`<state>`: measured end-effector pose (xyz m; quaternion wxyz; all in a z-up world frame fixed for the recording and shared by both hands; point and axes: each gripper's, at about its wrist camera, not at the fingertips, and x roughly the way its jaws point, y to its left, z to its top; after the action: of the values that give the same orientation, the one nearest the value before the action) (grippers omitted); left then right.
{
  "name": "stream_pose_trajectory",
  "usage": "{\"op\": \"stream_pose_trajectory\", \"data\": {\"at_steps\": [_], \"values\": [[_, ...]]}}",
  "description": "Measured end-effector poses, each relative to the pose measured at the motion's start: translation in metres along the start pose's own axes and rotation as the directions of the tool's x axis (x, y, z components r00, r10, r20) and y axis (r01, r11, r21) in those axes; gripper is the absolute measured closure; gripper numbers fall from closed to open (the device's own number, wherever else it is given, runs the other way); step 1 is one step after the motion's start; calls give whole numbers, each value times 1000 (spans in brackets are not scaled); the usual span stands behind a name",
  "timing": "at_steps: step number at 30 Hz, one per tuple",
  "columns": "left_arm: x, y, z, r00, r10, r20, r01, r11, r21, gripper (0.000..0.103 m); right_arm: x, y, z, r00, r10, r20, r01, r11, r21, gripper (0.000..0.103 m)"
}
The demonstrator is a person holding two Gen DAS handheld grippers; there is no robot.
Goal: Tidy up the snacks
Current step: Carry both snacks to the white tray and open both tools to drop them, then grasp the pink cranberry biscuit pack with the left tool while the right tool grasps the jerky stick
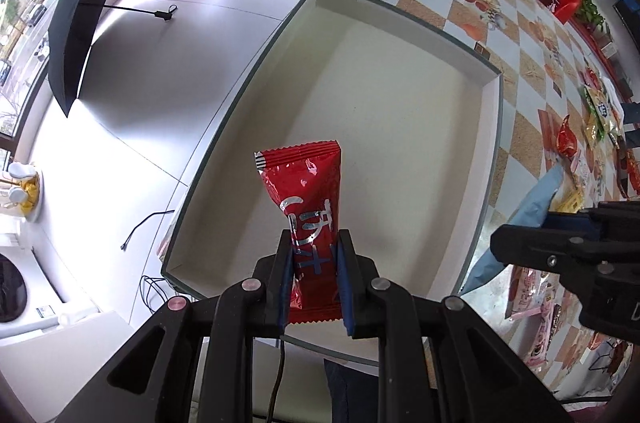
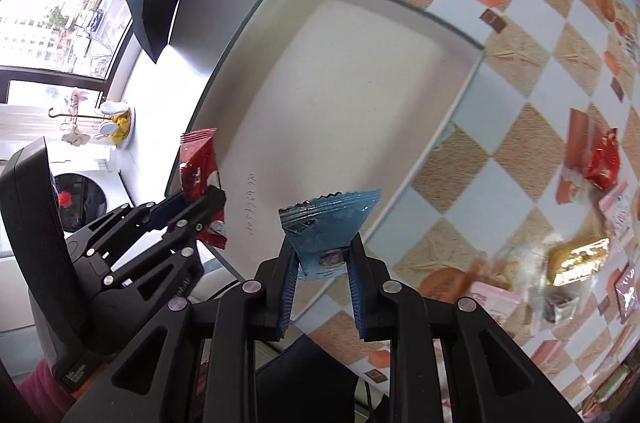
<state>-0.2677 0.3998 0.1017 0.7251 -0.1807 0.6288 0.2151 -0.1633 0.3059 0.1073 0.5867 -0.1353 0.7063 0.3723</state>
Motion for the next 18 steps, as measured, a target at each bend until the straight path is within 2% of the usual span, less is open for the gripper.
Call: {"op": "stream_pose_trajectory", "data": {"at_steps": [1, 2, 3, 5, 6, 8, 12, 15, 18], "values": [[3, -1, 0, 1000, 20, -11, -19, 1000, 14, 74, 3, 2, 2, 1000, 4, -6, -4, 1000, -2, 78], [5, -2, -1, 999, 40, -19, -39, 999, 25, 60, 7, 3, 4, 1000, 3, -15, -4, 1000, -5, 78], [6, -3, -2, 998, 59, -22, -58, 998, 35, 40, 10, 3, 6, 1000, -5, -28, 5, 1000, -5, 75], [4, -4, -4, 998, 63, -8, -62, 997, 49, 29, 14, -2, 7, 998, -37, -41, 37, 999, 7, 32], [1, -6, -5, 998, 55, -1, -55, 996, 64, 29, 15, -8, 6, 998, -60, -35, 60, 998, 18, 0], [1, -13, -4, 999, 40, -7, -39, 994, 99, 29, 9, -25, 0, 997, -79, -2, 79, 996, 49, 0], [-4, -40, -3, 1000, 1, -11, 1, 978, 209, 29, 0, -88, -26, 989, -145, -11, 145, 972, 185, 0], [-15, -71, -5, 998, -56, 6, 51, 944, 327, 29, -9, -143, -59, 981, -189, -34, 190, 929, 318, 0], [-22, -110, -12, 993, -117, -18, 112, 887, 448, 25, -14, -185, -105, 973, -217, -73, 228, 879, 419, 0]]}}
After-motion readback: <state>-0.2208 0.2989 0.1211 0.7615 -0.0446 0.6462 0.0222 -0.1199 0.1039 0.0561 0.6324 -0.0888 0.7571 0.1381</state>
